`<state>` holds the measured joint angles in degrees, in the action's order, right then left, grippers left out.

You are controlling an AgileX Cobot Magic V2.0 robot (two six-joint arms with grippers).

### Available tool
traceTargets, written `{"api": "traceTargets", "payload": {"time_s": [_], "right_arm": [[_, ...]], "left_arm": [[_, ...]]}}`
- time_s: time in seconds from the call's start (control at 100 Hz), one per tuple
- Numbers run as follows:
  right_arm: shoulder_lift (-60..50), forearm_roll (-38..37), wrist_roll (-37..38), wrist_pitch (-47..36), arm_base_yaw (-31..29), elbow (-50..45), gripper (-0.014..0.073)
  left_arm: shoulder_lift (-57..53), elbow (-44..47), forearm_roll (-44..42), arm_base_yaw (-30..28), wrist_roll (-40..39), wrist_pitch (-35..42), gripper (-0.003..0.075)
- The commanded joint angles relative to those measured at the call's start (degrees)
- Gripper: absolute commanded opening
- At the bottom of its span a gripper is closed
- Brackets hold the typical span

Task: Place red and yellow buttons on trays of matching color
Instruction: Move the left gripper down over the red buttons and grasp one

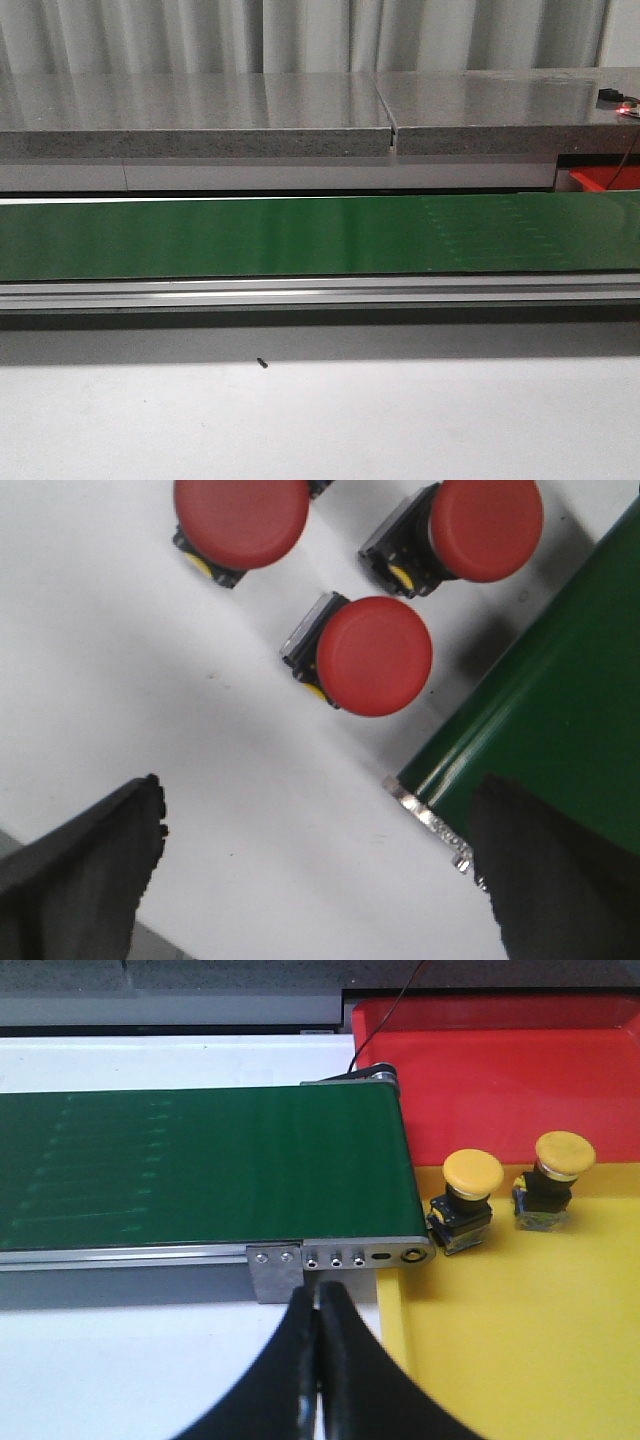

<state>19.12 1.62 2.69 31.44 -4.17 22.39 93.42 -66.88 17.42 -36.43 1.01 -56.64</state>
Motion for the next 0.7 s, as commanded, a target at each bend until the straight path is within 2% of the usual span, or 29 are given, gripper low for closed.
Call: {"api": "traceTargets", "payload": {"time_s": [0.0,0.69], "right_arm": [[0.3,-0.7,-0.2,-3.8,-0.3,1.4,-0.0091],[0.3,-0.7,-0.2,-3.8,-0.3,1.4,-0.0091]], "left_arm": [[-0.6,-2.3,3.1,0.8,0.9,1.7,0.0585],[7.3,-3.0,5.7,1.3,1.8,8.7,0.0584]]}}
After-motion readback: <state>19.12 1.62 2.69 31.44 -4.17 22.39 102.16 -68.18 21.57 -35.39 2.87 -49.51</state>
